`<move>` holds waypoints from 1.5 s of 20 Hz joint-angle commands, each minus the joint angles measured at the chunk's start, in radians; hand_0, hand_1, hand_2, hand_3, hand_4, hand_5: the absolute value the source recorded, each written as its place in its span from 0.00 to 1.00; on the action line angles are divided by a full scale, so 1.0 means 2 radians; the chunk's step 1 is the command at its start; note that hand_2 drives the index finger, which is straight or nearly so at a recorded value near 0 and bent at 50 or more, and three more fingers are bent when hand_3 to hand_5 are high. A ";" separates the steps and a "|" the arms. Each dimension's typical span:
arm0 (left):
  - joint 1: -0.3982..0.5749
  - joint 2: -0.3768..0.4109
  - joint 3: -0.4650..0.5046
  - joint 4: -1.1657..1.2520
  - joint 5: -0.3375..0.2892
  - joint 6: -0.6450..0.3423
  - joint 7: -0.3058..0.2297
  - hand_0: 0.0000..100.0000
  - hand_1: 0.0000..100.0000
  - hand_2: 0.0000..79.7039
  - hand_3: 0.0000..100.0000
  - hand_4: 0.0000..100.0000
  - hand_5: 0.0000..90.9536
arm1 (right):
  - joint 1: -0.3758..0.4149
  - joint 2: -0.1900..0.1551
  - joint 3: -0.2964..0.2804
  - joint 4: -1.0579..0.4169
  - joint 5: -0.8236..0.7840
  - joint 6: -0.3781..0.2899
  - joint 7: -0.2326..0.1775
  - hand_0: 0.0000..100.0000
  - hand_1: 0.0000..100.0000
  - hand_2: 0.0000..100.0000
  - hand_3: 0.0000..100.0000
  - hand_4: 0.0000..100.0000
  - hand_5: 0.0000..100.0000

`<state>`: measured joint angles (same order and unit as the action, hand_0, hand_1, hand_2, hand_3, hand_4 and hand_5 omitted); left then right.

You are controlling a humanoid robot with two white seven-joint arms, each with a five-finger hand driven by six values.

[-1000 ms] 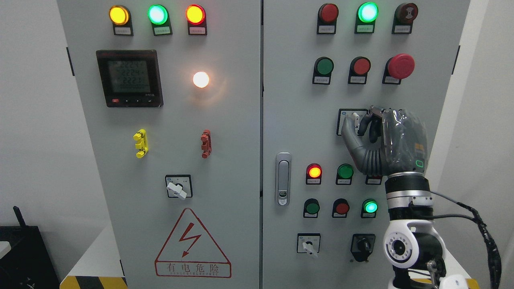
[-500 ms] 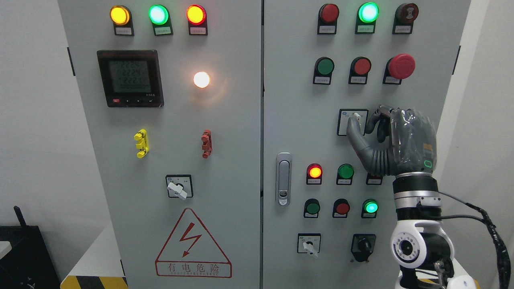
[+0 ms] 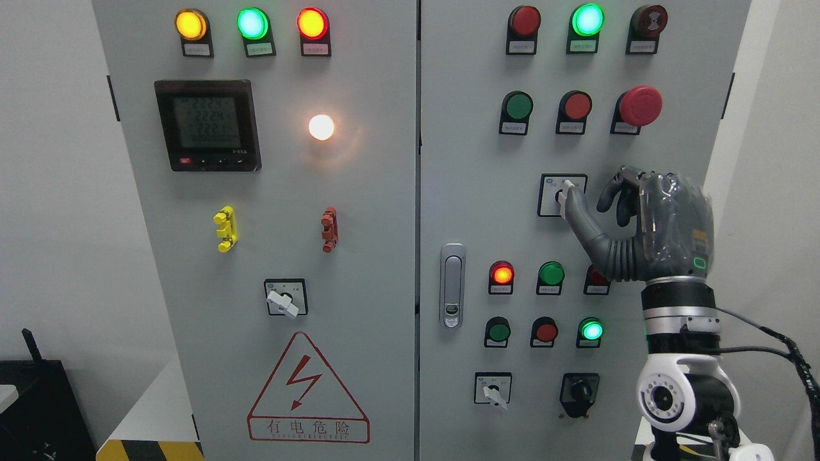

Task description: Rotate and turn off gray switch

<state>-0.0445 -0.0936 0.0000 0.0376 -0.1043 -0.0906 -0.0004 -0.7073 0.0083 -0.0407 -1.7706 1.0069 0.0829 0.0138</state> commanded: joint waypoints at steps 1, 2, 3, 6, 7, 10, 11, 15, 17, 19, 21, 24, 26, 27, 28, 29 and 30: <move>0.000 0.000 0.016 0.000 0.000 0.000 0.000 0.12 0.39 0.00 0.00 0.00 0.00 | 0.008 0.011 -0.004 -0.038 -0.023 -0.010 -0.001 0.40 0.35 0.74 1.00 0.91 1.00; 0.000 0.000 0.016 0.000 0.000 0.000 0.000 0.12 0.39 0.00 0.00 0.00 0.00 | 0.010 0.012 -0.004 -0.045 -0.029 -0.010 -0.002 0.40 0.35 0.74 1.00 0.91 1.00; 0.000 0.000 0.016 0.000 0.000 0.000 0.000 0.12 0.39 0.00 0.00 0.00 0.00 | 0.012 0.011 -0.004 -0.048 -0.031 -0.011 -0.003 0.39 0.34 0.74 1.00 0.91 1.00; 0.000 0.000 0.016 0.000 0.000 0.000 0.000 0.12 0.39 0.00 0.00 0.00 0.00 | 0.012 0.012 -0.005 -0.056 -0.033 -0.026 -0.004 0.39 0.32 0.73 1.00 0.91 1.00; 0.000 0.000 0.016 0.000 0.000 0.000 0.000 0.12 0.39 0.00 0.00 0.00 0.00 | 0.012 0.012 -0.006 -0.058 -0.034 -0.035 -0.006 0.39 0.32 0.73 1.00 0.91 1.00; 0.000 0.000 0.016 0.000 0.000 0.000 0.000 0.12 0.39 0.00 0.00 0.00 0.00 | 0.017 0.013 -0.009 -0.066 -0.034 -0.069 -0.030 0.38 0.30 0.70 0.99 0.90 1.00; 0.000 0.000 0.016 0.000 0.000 0.000 0.000 0.12 0.39 0.00 0.00 0.00 0.00 | 0.021 0.013 -0.010 -0.070 -0.035 -0.080 -0.036 0.38 0.30 0.70 0.99 0.90 1.00; 0.000 0.000 0.016 0.000 0.000 0.000 0.000 0.12 0.39 0.00 0.00 0.00 0.00 | 0.051 0.012 -0.008 -0.087 -0.059 -0.123 -0.060 0.36 0.28 0.63 1.00 0.93 0.98; 0.000 0.000 0.016 0.000 0.000 0.000 0.000 0.12 0.39 0.00 0.00 0.00 0.00 | 0.067 0.011 -0.008 -0.090 -0.061 -0.147 -0.061 0.35 0.27 0.55 0.93 0.86 0.88; 0.000 0.000 0.016 0.000 0.000 0.000 0.000 0.12 0.39 0.00 0.00 0.00 0.00 | 0.093 0.004 -0.008 -0.097 -0.062 -0.166 -0.061 0.34 0.27 0.47 0.71 0.57 0.54; 0.000 0.000 0.016 0.000 0.000 0.000 0.000 0.12 0.39 0.00 0.00 0.00 0.00 | 0.114 -0.003 -0.008 -0.108 -0.062 -0.179 -0.068 0.33 0.26 0.38 0.47 0.32 0.23; 0.000 0.000 0.016 0.000 0.000 0.000 0.000 0.12 0.39 0.00 0.00 0.00 0.00 | 0.117 -0.009 -0.008 -0.110 -0.062 -0.185 -0.072 0.35 0.21 0.23 0.20 0.05 0.00; 0.000 0.000 0.017 0.000 0.000 0.000 0.000 0.12 0.39 0.00 0.00 0.00 0.00 | 0.117 -0.013 -0.010 -0.111 -0.062 -0.183 -0.069 0.32 0.16 0.17 0.09 0.00 0.00; 0.000 0.000 0.016 0.000 0.000 0.000 0.000 0.12 0.39 0.00 0.00 0.00 0.00 | 0.117 -0.014 -0.010 -0.111 -0.062 -0.183 -0.068 0.25 0.18 0.14 0.07 0.00 0.00; 0.000 0.000 0.016 0.000 0.000 0.000 0.000 0.12 0.39 0.00 0.00 0.00 0.00 | 0.118 -0.015 -0.010 -0.111 -0.062 -0.182 -0.067 0.22 0.19 0.10 0.03 0.00 0.00; 0.000 0.000 0.016 0.000 0.000 0.000 0.000 0.12 0.39 0.00 0.00 0.00 0.00 | 0.120 -0.018 -0.011 -0.111 -0.062 -0.182 -0.067 0.16 0.21 0.07 0.01 0.00 0.00; 0.000 0.000 0.016 0.000 0.000 0.000 0.000 0.12 0.39 0.00 0.00 0.00 0.00 | 0.126 -0.021 -0.013 -0.111 -0.062 -0.183 -0.067 0.13 0.23 0.06 0.01 0.00 0.00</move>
<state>-0.0445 -0.0936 0.0000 0.0378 -0.1043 -0.0906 -0.0004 -0.4910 0.0005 -0.0573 -1.9549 0.8854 -0.2803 -0.1276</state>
